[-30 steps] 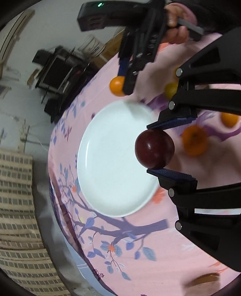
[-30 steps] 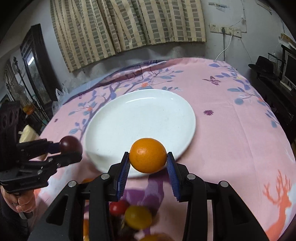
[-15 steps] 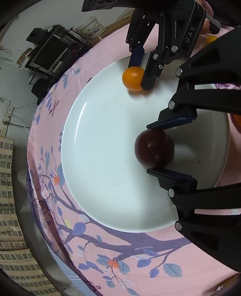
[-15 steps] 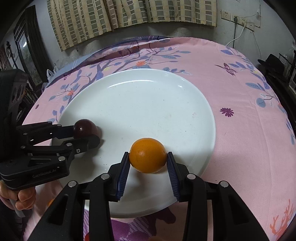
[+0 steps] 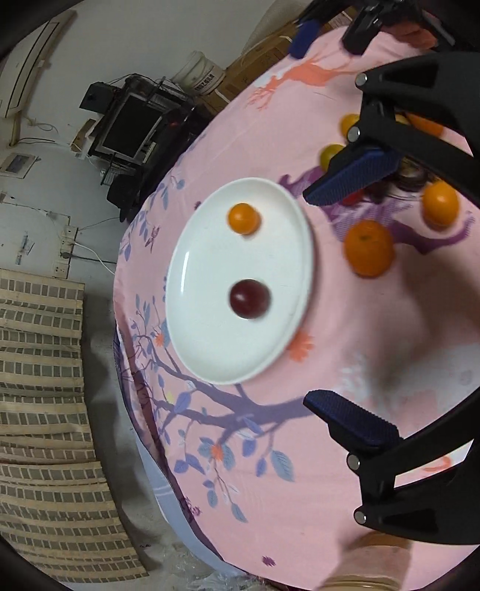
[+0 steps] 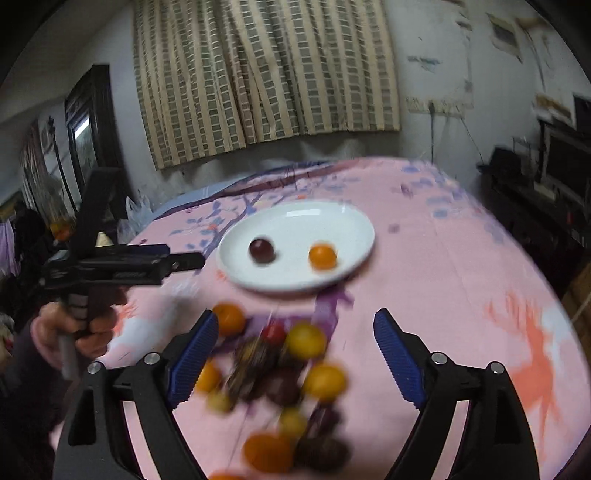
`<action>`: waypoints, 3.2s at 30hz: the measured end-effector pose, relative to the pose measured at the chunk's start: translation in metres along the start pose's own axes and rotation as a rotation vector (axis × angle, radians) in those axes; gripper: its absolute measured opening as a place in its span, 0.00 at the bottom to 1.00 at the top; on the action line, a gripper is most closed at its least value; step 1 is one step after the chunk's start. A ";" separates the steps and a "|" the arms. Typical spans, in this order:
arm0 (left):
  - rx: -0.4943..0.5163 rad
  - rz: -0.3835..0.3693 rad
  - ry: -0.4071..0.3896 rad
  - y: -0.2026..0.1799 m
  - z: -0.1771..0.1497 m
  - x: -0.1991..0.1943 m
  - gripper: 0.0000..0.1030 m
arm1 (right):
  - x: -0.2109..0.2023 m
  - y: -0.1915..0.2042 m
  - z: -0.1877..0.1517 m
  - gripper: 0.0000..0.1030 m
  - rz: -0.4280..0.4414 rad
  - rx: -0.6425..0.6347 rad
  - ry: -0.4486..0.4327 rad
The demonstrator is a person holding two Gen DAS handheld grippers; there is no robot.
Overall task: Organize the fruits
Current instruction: 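Lower the plum and orange onto the white plate and open both tools, then grasp a mandarin with the right tool while the left tool grasps an orange, then carry both fruits over the white plate and open both tools to release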
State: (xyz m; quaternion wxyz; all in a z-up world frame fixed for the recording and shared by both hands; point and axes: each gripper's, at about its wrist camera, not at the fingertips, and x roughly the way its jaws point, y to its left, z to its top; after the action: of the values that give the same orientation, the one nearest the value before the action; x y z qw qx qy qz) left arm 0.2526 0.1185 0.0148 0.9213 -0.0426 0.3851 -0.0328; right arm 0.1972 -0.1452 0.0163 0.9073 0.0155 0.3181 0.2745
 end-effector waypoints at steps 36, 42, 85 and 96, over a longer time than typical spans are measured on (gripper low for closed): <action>0.167 -0.249 0.091 -0.030 -0.082 -0.013 0.64 | 0.002 0.041 -0.115 0.42 0.051 -0.043 0.152; 0.188 -0.305 0.126 -0.040 -0.086 -0.003 0.60 | 0.005 0.030 -0.113 0.42 0.108 0.037 0.171; -0.104 -0.155 -0.042 0.023 0.050 0.039 0.36 | 0.104 0.032 0.066 0.42 0.047 -0.141 0.086; -0.174 -0.037 0.095 0.055 0.076 0.123 0.36 | 0.211 0.024 0.082 0.43 -0.040 -0.144 0.344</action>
State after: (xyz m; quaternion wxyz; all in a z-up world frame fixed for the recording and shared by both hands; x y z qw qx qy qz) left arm 0.3945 0.1659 -0.0250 0.8942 -0.1279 0.4287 -0.0182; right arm 0.3699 -0.0058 -0.0332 0.8437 -0.1028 0.4483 0.2768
